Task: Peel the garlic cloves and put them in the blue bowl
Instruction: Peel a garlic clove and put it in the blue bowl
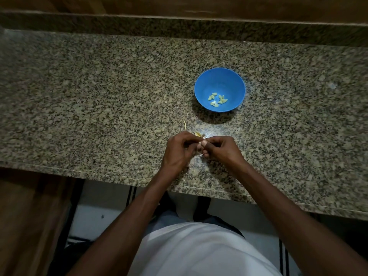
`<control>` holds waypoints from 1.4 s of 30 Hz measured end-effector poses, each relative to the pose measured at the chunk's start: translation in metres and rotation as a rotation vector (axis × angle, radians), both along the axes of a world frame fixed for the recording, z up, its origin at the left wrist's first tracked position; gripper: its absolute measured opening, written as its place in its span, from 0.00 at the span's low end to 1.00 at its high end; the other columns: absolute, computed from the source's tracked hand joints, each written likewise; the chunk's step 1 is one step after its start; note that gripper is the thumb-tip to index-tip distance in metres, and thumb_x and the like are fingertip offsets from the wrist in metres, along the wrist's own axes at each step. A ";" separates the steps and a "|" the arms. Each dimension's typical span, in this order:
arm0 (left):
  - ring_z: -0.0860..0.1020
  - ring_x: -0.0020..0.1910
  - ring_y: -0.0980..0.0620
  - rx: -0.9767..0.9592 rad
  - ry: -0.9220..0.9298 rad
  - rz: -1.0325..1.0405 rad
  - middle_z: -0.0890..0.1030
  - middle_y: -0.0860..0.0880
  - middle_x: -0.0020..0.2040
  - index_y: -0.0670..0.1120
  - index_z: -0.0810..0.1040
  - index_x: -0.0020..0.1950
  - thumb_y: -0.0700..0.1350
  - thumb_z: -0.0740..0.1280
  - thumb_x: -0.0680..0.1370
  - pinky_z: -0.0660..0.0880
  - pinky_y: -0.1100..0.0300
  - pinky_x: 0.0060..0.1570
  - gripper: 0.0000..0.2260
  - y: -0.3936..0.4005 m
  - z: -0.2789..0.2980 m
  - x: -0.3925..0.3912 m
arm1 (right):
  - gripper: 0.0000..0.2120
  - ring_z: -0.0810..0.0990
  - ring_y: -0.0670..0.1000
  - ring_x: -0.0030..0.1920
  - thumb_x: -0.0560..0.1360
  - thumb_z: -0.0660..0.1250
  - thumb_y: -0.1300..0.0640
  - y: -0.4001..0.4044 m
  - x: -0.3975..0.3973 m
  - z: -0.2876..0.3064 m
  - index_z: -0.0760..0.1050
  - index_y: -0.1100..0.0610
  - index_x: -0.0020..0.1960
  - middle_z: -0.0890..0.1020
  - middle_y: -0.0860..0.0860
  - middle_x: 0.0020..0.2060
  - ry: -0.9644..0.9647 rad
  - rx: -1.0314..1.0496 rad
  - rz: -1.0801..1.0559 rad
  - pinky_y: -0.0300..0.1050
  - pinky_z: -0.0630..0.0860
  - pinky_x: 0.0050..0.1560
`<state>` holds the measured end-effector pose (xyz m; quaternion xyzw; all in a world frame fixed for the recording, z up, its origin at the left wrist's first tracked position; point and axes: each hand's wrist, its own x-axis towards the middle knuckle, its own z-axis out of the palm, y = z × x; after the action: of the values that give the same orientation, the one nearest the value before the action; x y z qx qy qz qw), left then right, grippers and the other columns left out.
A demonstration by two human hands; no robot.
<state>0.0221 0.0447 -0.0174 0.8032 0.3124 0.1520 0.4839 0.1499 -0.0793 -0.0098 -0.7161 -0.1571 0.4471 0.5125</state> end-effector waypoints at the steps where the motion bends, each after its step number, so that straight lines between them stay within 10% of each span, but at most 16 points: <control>1: 0.84 0.46 0.60 -0.007 -0.004 0.012 0.86 0.52 0.48 0.44 0.88 0.53 0.38 0.74 0.77 0.80 0.66 0.46 0.06 0.001 0.001 0.000 | 0.08 0.83 0.52 0.36 0.81 0.73 0.60 0.000 0.001 0.000 0.87 0.65 0.50 0.87 0.57 0.37 -0.025 -0.010 0.004 0.52 0.83 0.45; 13: 0.88 0.46 0.39 -0.655 -0.037 0.247 0.87 0.37 0.46 0.32 0.85 0.53 0.34 0.77 0.74 0.85 0.50 0.51 0.09 -0.005 0.009 0.006 | 0.07 0.83 0.45 0.34 0.78 0.71 0.63 0.006 -0.007 0.000 0.88 0.58 0.45 0.87 0.51 0.36 -0.674 -0.044 0.089 0.48 0.81 0.39; 18: 0.88 0.47 0.39 -0.698 0.023 0.191 0.87 0.37 0.45 0.33 0.85 0.53 0.33 0.77 0.74 0.85 0.48 0.54 0.08 0.002 0.009 0.004 | 0.07 0.85 0.47 0.36 0.78 0.70 0.62 0.003 -0.006 -0.006 0.87 0.58 0.45 0.87 0.51 0.36 -0.637 -0.048 0.127 0.53 0.83 0.40; 24: 0.88 0.41 0.49 -0.533 0.055 0.146 0.88 0.42 0.42 0.36 0.87 0.50 0.37 0.80 0.73 0.84 0.58 0.44 0.08 0.003 0.010 0.007 | 0.05 0.89 0.55 0.42 0.80 0.73 0.58 0.002 -0.002 -0.015 0.87 0.58 0.49 0.89 0.54 0.39 -0.093 -0.068 -0.027 0.59 0.86 0.50; 28: 0.88 0.46 0.46 -0.451 0.072 0.123 0.88 0.45 0.44 0.42 0.88 0.49 0.43 0.81 0.72 0.85 0.46 0.52 0.08 0.007 0.001 0.002 | 0.06 0.89 0.61 0.49 0.79 0.74 0.63 0.001 -0.003 -0.011 0.86 0.65 0.53 0.88 0.61 0.43 0.129 0.001 -0.095 0.56 0.85 0.55; 36: 0.88 0.45 0.47 -0.485 -0.006 0.136 0.88 0.44 0.44 0.39 0.86 0.51 0.40 0.79 0.75 0.84 0.55 0.49 0.08 -0.002 -0.002 -0.004 | 0.05 0.85 0.44 0.37 0.78 0.75 0.56 0.003 -0.006 -0.012 0.87 0.56 0.46 0.87 0.47 0.37 -0.473 -0.071 0.134 0.45 0.83 0.41; 42: 0.87 0.48 0.45 -0.627 0.001 0.213 0.88 0.41 0.48 0.40 0.85 0.55 0.40 0.75 0.78 0.83 0.51 0.55 0.07 -0.005 -0.012 -0.003 | 0.07 0.84 0.41 0.34 0.79 0.73 0.55 0.007 -0.007 -0.010 0.87 0.56 0.45 0.87 0.46 0.35 -0.493 -0.116 0.124 0.37 0.79 0.36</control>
<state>0.0192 0.0393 -0.0290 0.5780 0.4265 0.0981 0.6887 0.1428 -0.0722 -0.0194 -0.8206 -0.2952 0.2978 0.3883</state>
